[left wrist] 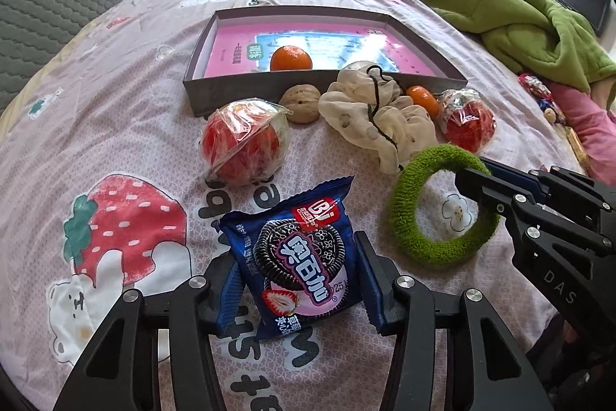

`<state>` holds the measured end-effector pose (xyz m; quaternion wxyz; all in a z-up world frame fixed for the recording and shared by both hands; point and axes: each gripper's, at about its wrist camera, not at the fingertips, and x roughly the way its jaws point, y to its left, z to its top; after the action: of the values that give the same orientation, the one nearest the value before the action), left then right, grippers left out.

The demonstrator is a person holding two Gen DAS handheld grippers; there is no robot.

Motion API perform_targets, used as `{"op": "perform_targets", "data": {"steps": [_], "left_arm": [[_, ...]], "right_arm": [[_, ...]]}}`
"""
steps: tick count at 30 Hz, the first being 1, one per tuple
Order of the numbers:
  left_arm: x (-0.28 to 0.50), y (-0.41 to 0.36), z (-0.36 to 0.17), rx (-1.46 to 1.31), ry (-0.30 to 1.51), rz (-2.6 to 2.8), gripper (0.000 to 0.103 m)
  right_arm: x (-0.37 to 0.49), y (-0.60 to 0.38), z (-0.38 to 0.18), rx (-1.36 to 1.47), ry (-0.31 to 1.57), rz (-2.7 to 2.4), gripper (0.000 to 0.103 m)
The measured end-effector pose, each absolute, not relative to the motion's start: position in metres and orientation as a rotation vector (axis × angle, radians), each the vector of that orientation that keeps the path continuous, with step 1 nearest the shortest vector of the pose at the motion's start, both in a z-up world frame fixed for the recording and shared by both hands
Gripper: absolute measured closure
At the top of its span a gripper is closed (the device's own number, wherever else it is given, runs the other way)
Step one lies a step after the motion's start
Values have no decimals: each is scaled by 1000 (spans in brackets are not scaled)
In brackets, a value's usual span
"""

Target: Organize objects

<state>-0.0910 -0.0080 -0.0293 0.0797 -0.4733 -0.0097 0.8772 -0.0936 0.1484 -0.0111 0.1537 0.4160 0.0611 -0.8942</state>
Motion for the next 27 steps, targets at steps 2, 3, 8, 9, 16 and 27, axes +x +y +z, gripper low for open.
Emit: {"op": "perform_targets", "data": {"steps": [2, 3, 8, 9, 16, 27], "left_arm": [[-90, -8, -28, -1406, -33, 2622, 50], [-91, -7, -27, -1403, -31, 2620, 50], [-88, -6, -21, -1368, -27, 2634, 50], [-88, -5, -19, -1357, -21, 2639, 50], [-86, -3, -8, -1295, 0, 2670, 50], [-90, 1, 8, -1225, 2, 2694, 50]], "right_arm": [[-93, 149, -9, 1184, 170, -2565, 89], [-92, 149, -8, 1179, 164, -2565, 89], [-91, 151, -2, 1147, 151, -2573, 89], [-90, 152, -1, 1140, 149, -2575, 89], [-88, 155, 6, 1099, 132, -2592, 89], [-95, 163, 23, 1043, 97, -2618, 90]]}}
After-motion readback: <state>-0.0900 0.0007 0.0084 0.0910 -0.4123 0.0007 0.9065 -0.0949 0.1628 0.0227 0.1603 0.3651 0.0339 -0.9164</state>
